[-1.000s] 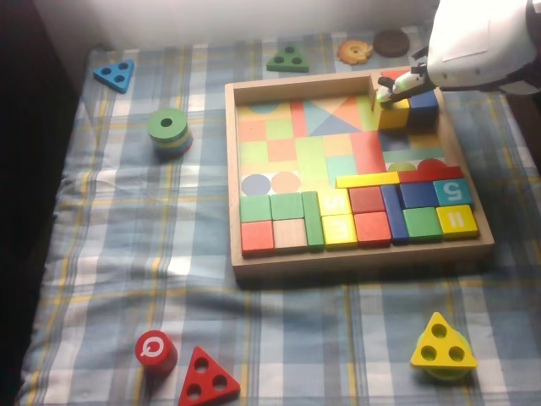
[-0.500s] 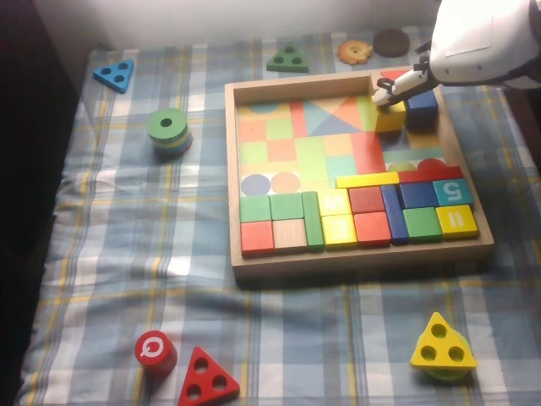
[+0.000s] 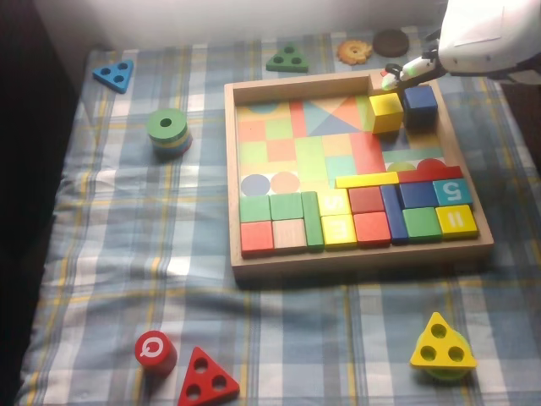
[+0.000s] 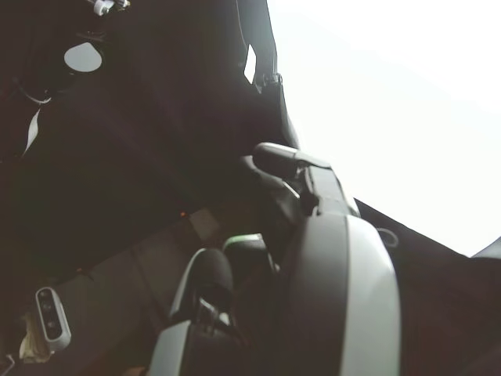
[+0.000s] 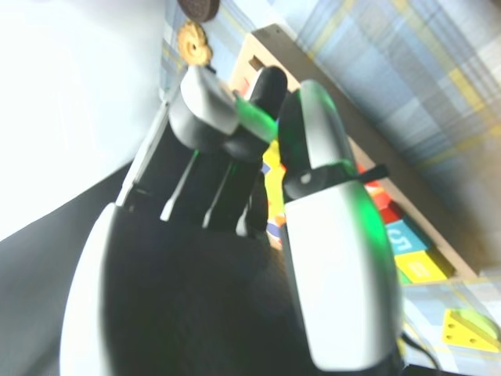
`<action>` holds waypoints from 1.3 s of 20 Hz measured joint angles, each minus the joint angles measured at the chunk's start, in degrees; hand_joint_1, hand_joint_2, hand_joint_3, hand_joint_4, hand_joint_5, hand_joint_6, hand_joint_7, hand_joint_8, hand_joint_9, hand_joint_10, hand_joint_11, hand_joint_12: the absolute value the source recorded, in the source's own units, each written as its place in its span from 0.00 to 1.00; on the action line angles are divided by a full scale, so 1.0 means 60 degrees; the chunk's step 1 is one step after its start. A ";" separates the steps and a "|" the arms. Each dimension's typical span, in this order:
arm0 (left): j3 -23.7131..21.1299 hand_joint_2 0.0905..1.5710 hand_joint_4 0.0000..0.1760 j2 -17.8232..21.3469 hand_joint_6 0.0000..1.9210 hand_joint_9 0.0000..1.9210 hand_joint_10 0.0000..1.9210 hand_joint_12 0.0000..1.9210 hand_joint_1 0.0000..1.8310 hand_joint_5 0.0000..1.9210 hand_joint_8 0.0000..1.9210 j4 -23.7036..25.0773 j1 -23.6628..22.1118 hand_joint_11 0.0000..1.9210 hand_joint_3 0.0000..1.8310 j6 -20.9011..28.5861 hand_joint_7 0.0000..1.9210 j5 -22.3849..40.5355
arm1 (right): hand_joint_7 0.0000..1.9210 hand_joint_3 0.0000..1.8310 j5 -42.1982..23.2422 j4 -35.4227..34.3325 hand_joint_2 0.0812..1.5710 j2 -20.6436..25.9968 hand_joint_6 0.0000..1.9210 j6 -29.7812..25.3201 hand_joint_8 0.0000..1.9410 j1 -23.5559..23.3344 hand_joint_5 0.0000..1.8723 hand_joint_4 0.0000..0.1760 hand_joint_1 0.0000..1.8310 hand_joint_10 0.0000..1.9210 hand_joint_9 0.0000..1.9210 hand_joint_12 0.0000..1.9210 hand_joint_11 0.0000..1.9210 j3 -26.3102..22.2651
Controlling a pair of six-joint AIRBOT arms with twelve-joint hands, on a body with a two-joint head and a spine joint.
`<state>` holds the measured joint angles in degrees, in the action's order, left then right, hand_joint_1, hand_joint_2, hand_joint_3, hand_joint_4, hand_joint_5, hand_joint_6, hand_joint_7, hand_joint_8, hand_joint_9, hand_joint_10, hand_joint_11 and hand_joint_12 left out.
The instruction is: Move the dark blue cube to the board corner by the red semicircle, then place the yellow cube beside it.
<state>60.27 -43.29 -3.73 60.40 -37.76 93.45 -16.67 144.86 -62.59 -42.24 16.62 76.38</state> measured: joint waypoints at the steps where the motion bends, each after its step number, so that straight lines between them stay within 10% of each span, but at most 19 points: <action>1: 0.0000 0.93 1.00 0.0000 0.96 0.37 0.01 0.75 0.32 0.20 0.01 0.0000 0.0004 0.10 0.00 0.0000 0.34 0.0000 | 0.51 0.00 0.0004 0.0000 0.75 0.0000 0.00 0.0000 1.00 0.0000 0.14 0.50 0.78 1.00 0.59 1.00 0.65 0.0000; 5: -0.0004 0.92 1.00 0.0000 0.95 0.35 0.00 0.72 0.33 0.20 0.00 -0.0004 0.0018 0.10 0.00 0.0000 0.31 0.0000 | 0.52 0.00 0.0004 -0.0004 0.74 0.0131 0.00 0.0000 1.00 -0.0066 0.12 0.35 0.77 1.00 0.61 1.00 0.66 -0.0127; 6: 0.0000 0.93 1.00 -0.0004 0.96 0.35 0.01 0.73 0.32 0.20 0.00 -0.0004 0.0018 0.11 0.00 0.0000 0.31 -0.0004 | 0.55 0.00 0.0055 0.0000 0.74 0.0215 0.00 0.0000 1.00 -0.0138 0.12 0.18 0.79 1.00 0.66 1.00 0.69 -0.0211; 8: -0.0004 0.93 1.00 0.0000 0.95 0.35 0.01 0.75 0.33 0.20 0.02 -0.0007 0.0018 0.08 0.00 0.0000 0.34 0.0000 | 0.55 0.00 0.0379 -0.0022 0.73 0.0528 0.00 -0.0004 1.00 -0.0262 0.13 0.31 0.77 1.00 0.65 1.00 0.61 -0.0470; 9: -0.0011 0.93 1.00 0.0000 0.96 0.35 0.01 0.75 0.32 0.20 0.01 -0.0022 0.0018 0.08 0.00 0.0004 0.34 0.0000 | 0.53 0.00 0.0535 -0.0044 0.73 0.0747 0.00 -0.0004 1.00 -0.0335 0.13 0.07 0.80 1.00 0.64 1.00 0.63 -0.0645; 12: -0.0011 0.94 1.00 -0.0004 0.98 0.35 0.01 0.69 0.30 0.18 0.01 -0.0025 0.0018 0.11 0.00 0.0004 0.32 0.0000 | 0.45 0.00 0.1115 -0.0386 0.76 0.1450 0.00 -0.0004 1.00 -0.0372 0.13 0.75 0.73 1.00 0.53 1.00 0.56 -0.1071; 14: -0.0011 0.94 1.00 -0.0004 0.97 0.37 0.02 0.69 0.31 0.19 0.02 -0.0055 0.0018 0.12 0.00 0.0000 0.37 0.0000 | 0.47 0.00 0.1355 -0.0601 0.76 0.1672 0.00 -0.0004 1.00 -0.0372 0.13 0.73 0.74 1.00 0.56 1.00 0.60 -0.1257; 16: -0.0015 0.94 1.00 -0.0011 0.97 0.37 0.01 0.71 0.31 0.19 0.02 -0.0047 0.0018 0.12 0.00 0.0004 0.37 0.0000 | 0.44 0.00 0.1472 -0.0783 0.76 0.1730 0.00 -0.0004 1.00 -0.0368 0.13 0.91 0.73 1.00 0.53 1.00 0.58 -0.1366; 21: -0.0018 0.94 1.00 -0.0011 0.97 0.32 0.00 0.76 0.31 0.19 0.00 -0.0051 0.0018 0.03 0.00 0.0000 0.31 -0.0004 | 0.54 0.00 0.1756 -0.1293 0.74 0.0885 0.00 -0.0007 1.00 -0.0248 0.13 0.69 0.79 1.00 0.66 1.00 0.71 -0.0561; 22: -0.0018 0.94 1.00 -0.0022 0.98 0.32 0.00 0.77 0.30 0.18 0.00 -0.0069 0.0018 0.03 0.00 0.0004 0.32 0.0007 | 0.51 0.00 0.1858 -0.1333 0.74 0.0725 0.00 -0.0007 1.00 -0.0215 0.14 0.94 0.79 1.00 0.63 1.00 0.67 -0.0368; 26: -0.0018 0.95 1.00 -0.0022 0.98 0.30 0.00 0.72 0.29 0.18 0.00 -0.0051 0.0018 0.01 0.00 0.0000 0.29 0.0000 | 0.47 0.00 0.2091 -0.1574 0.76 0.0568 0.00 -0.0022 1.00 -0.0197 0.12 0.81 0.79 1.00 0.60 1.00 0.64 -0.0073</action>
<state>60.16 -43.42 -4.03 60.51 -37.76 93.45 -4.12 135.41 -59.18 -42.37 15.44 75.94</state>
